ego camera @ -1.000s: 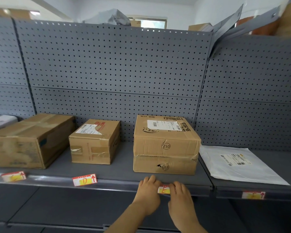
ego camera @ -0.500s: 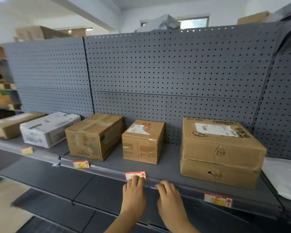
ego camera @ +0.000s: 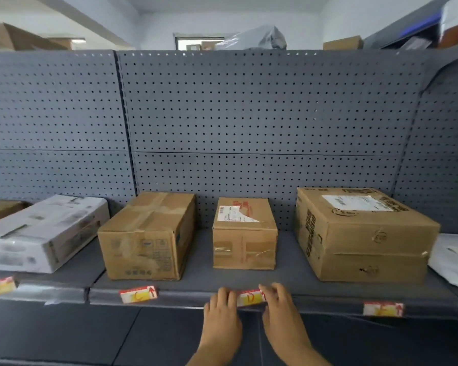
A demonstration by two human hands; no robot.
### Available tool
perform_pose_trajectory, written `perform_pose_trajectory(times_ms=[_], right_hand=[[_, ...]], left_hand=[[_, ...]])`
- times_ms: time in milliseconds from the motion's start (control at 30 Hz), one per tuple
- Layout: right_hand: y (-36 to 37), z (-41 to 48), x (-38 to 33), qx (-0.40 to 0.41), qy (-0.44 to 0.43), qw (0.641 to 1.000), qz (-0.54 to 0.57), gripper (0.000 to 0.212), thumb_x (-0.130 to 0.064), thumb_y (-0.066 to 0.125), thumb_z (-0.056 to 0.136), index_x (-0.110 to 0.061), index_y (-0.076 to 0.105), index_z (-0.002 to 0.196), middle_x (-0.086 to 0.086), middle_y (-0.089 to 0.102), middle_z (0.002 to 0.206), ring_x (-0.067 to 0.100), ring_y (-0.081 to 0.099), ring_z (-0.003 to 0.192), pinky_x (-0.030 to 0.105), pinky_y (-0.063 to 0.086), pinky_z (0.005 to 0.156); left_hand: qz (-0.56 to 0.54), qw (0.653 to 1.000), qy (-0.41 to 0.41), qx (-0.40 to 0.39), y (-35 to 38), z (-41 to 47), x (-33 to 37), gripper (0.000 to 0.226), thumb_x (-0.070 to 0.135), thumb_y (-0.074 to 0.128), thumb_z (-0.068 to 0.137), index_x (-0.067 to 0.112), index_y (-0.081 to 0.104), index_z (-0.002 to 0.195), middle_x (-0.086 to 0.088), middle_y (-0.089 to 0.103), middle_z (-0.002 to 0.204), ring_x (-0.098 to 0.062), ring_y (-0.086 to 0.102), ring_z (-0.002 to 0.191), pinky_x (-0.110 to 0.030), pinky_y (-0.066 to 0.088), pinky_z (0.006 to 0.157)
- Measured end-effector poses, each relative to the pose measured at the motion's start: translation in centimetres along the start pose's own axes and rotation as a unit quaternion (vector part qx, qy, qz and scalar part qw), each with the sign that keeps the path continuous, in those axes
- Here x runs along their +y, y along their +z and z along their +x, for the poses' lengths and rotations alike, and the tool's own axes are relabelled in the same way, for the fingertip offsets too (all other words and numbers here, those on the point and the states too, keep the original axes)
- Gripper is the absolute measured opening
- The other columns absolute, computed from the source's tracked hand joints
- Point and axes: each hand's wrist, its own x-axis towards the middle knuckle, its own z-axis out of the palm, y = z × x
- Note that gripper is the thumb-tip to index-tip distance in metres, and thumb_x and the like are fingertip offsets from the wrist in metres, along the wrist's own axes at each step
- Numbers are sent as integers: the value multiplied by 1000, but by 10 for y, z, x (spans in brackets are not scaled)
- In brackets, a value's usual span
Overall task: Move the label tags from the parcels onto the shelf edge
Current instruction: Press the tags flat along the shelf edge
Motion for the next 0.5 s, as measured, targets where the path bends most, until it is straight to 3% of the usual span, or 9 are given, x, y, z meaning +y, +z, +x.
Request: perform_pose_trajectory(times_ms=[100, 367, 433, 500], right_hand=[[1, -9, -3, -4, 7, 1000, -13, 59, -10, 50, 94, -24, 28, 147, -4, 25, 146, 11, 39, 129, 20, 40, 99], [10, -6, 6, -28, 0, 997, -74, 66, -9, 51, 92, -22, 22, 151, -2, 17, 154, 14, 31, 137, 25, 37, 108], [15, -6, 8, -24, -5, 995, -98, 66, -8, 54, 90, -22, 27, 149, 1, 21, 152, 17, 35, 135, 27, 40, 106], [21, -5, 9, -7, -20, 992, -121, 69, -12, 75, 72, -18, 51, 136, 4, 42, 140, 21, 55, 120, 28, 52, 93]], left_hand=[[10, 1000, 26, -1, -1, -1, -2, 49, 14, 42, 92, 22, 33, 139, 0, 33, 143, -20, 35, 132, -32, 30, 109], [32, 998, 58, -12, -2, 6, -6, 54, 11, 48, 88, 24, 36, 138, 1, 33, 143, -21, 33, 132, -34, 28, 111], [46, 996, 69, -17, -5, 5, -8, 55, 10, 48, 87, 23, 36, 138, 1, 34, 142, -23, 34, 131, -35, 28, 111], [58, 995, 76, -19, -7, 7, -11, 54, 9, 46, 87, 23, 36, 139, 0, 35, 142, -24, 35, 130, -36, 28, 110]])
